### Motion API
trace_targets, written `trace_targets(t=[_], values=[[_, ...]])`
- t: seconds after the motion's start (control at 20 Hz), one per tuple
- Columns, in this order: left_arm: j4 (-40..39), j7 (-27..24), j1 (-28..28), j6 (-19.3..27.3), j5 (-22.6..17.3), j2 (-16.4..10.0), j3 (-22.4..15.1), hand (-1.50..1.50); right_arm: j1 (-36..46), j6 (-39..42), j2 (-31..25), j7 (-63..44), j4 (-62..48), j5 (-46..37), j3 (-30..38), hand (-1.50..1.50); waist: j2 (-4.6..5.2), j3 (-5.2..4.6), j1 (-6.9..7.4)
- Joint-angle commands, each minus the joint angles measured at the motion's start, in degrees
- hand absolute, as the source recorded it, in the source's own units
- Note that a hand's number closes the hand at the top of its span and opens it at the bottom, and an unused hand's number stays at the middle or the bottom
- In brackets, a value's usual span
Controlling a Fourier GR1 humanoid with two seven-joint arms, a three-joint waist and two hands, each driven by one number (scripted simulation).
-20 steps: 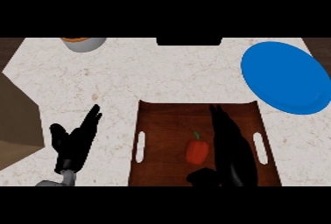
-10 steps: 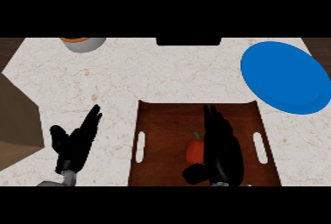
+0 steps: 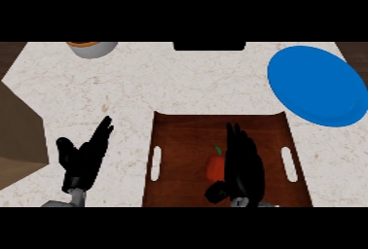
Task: Pick the bell pepper from the tray and place it in the plate
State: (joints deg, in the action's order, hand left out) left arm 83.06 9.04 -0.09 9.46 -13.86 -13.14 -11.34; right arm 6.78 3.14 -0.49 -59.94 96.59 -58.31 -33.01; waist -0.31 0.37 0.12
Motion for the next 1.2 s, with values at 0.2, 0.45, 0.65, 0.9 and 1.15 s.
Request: trace_targets(t=[0.2, 0.45, 0.65, 0.9, 1.15], values=[[-2.22, 1.9, 0.49, -1.44, 0.04, 0.93, 1.14, 0.0, 3.13, 5.26, -0.35, 1.88, -7.76, 4.14, 2.75, 1.5, 0.39, -0.38, 0.1], [2.82, 3.55, 3.57, -1.64, 1.75, 1.05, 0.28, 0.0, 5.53, 2.6, 0.47, 1.66, -10.0, 0.79, -0.32, 1.5, 0.27, -0.36, 0.23], [-3.8, 3.47, -3.23, -1.49, 2.25, 2.71, 3.01, 0.0, 6.39, 0.63, 0.48, 3.41, -12.87, -1.51, 0.26, 1.5, 0.35, -0.37, -0.09], [-1.36, 2.66, -1.07, -2.57, 2.84, 3.39, -0.3, 0.0, 24.36, -5.18, 0.48, -8.06, -24.51, 3.66, 10.29, 1.5, 1.57, -0.33, 3.54], [-2.13, 1.54, -1.6, -2.43, 3.76, 4.34, -1.18, 0.0, 35.77, -11.63, 0.47, -10.96, -32.93, -1.78, 17.61, 1.5, 2.01, -0.42, 5.02]])
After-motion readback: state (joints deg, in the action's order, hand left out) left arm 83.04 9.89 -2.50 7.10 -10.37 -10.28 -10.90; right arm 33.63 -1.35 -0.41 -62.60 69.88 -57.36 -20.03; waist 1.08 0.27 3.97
